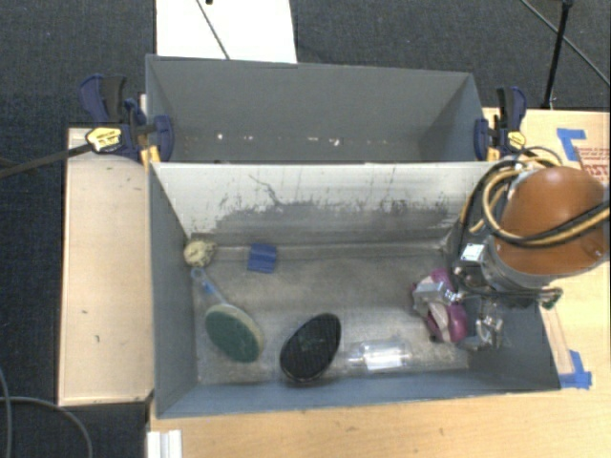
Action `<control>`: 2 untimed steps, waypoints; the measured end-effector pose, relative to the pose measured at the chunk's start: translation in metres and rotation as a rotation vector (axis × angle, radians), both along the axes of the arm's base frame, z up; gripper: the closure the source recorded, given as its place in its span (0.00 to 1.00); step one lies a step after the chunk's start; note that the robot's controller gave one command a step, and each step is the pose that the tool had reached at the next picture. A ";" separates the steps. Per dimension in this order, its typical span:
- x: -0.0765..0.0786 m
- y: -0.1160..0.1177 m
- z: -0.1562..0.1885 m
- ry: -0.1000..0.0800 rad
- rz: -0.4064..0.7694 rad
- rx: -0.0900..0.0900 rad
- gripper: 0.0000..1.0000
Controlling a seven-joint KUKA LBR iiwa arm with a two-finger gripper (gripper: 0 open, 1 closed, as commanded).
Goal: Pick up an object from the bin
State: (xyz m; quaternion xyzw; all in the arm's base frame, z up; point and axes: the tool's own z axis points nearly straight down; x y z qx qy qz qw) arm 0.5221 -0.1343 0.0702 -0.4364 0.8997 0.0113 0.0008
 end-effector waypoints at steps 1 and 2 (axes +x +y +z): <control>0.001 -0.007 0.001 -0.007 -0.003 -0.011 1.00; -0.033 0.011 0.166 -0.017 0.045 -0.022 1.00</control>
Offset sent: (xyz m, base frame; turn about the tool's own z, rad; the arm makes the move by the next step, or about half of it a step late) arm 0.0000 0.0000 0.0000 0.0000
